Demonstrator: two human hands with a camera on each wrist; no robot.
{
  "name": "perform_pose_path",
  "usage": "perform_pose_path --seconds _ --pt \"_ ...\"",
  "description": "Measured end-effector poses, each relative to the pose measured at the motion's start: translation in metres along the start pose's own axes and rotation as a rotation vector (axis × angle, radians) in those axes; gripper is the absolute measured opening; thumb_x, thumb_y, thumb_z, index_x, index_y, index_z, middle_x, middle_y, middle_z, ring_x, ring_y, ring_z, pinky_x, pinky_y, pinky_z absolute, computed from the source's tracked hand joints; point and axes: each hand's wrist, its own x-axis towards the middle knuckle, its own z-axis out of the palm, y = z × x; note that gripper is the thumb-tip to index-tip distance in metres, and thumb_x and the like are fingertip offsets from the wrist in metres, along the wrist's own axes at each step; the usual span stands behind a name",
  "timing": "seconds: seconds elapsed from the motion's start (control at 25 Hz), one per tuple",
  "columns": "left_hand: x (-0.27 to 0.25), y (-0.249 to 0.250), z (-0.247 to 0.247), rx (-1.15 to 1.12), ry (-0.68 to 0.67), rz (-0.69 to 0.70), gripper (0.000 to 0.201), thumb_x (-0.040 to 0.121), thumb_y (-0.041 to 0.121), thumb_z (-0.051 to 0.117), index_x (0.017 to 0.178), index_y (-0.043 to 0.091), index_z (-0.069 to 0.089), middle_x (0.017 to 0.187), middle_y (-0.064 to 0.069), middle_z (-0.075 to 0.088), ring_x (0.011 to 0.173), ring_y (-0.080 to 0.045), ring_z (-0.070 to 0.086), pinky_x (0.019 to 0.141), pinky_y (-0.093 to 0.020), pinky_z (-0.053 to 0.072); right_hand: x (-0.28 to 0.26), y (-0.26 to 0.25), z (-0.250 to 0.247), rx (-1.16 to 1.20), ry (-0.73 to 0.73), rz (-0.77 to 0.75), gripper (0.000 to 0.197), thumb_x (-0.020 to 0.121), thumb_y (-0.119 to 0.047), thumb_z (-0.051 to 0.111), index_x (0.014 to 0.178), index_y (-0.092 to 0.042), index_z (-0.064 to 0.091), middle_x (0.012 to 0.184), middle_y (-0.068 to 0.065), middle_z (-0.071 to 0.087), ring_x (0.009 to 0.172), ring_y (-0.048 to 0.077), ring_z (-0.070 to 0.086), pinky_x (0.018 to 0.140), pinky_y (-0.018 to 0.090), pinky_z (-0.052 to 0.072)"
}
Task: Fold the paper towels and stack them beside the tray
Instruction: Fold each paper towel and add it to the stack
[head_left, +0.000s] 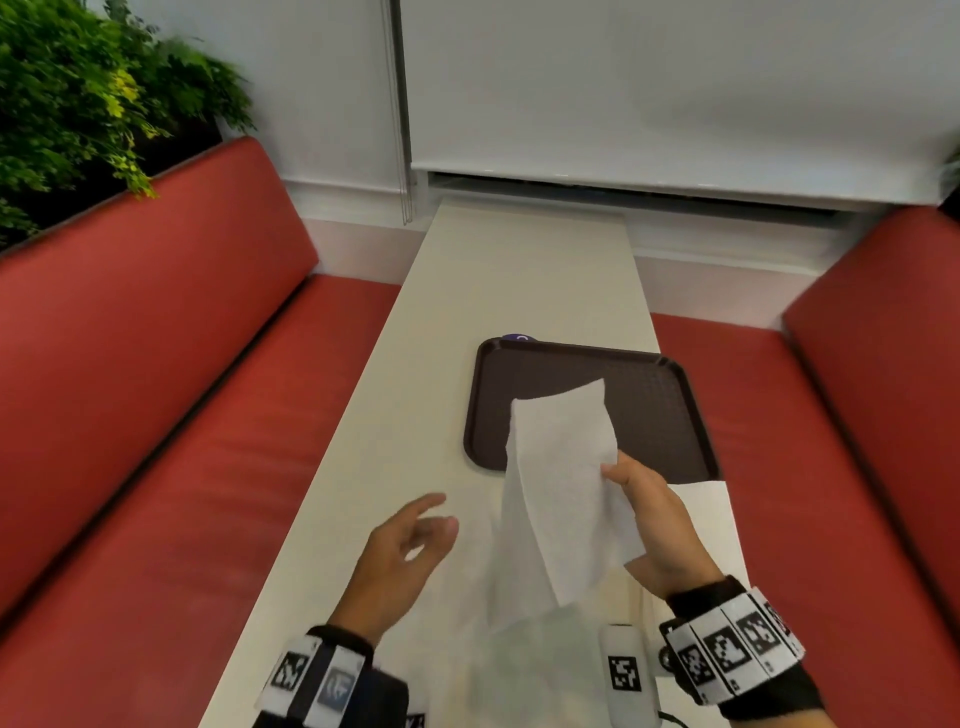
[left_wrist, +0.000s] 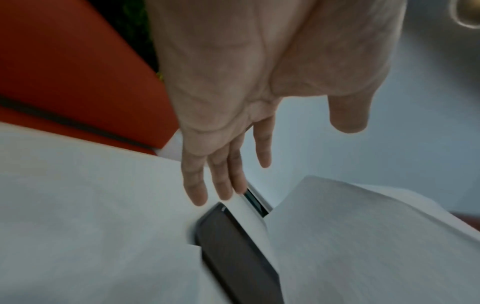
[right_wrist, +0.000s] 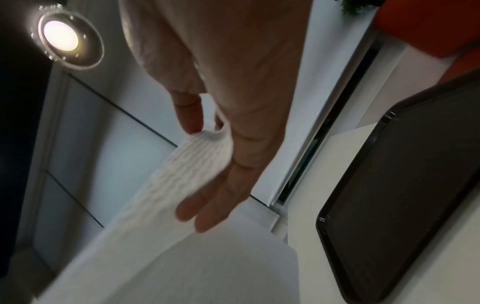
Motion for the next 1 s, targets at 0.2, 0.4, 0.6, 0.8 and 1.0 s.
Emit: perform_pose_path --seconds 0.2,0.4,0.6,0.8,1.0 --pt "0.053 0.050 0.002 0.040 -0.331 0.098 0.097 0.052 0.053 0.083 0.136 0.031 0.042 0.138 0.011 0.045 0.128 -0.008 0.040 0.105 -0.033 0.034 -0.012 -0.022 -0.024 -0.034 -0.259 0.165 0.038 0.082 -0.023 0.046 0.107 -0.004 0.067 0.097 0.015 0.068 0.081 0.024 0.066 0.066 0.031 0.053" --pt "0.067 0.076 0.010 0.005 -0.751 0.039 0.066 0.055 0.035 0.086 0.111 0.007 0.067 0.115 -0.012 0.067 0.109 -0.029 0.063 0.096 -0.042 0.049 -0.011 -0.036 -0.037 -0.021 -0.230 0.122 0.034 0.078 -0.033 0.068 0.094 -0.003 0.060 0.091 0.014 0.062 0.074 0.021 0.063 0.063 0.028 0.051" --pt "0.064 0.073 0.009 -0.241 -0.573 0.036 0.073 0.057 0.033 0.086 0.118 0.004 0.060 0.118 -0.015 0.066 0.110 -0.033 0.062 0.092 -0.044 0.052 -0.034 -0.019 -0.055 0.194 -0.085 0.216 0.076 0.072 -0.071 0.060 0.120 -0.014 0.065 0.118 0.012 0.067 0.103 0.027 0.067 0.080 0.037 0.054" --pt "0.058 0.073 0.006 -0.329 -0.491 0.076 0.077 0.051 0.036 0.088 0.117 0.006 0.061 0.116 -0.014 0.067 0.108 -0.031 0.063 0.083 -0.036 0.056 -0.049 -0.015 -0.049 0.061 -0.046 0.045 0.065 0.058 -0.046 0.087 0.104 -0.003 0.072 0.106 0.019 0.071 0.087 0.024 0.071 0.067 0.029 0.057" --pt "0.052 0.079 0.004 -0.234 -0.540 0.117 0.075 0.050 0.023 0.089 0.117 0.009 0.061 0.115 -0.011 0.067 0.108 -0.026 0.064 0.084 -0.036 0.055 -0.040 -0.027 -0.051 -0.085 0.071 -0.127 0.030 0.082 -0.008 0.060 0.110 -0.001 0.067 0.107 0.015 0.072 0.096 0.029 0.070 0.073 0.030 0.058"
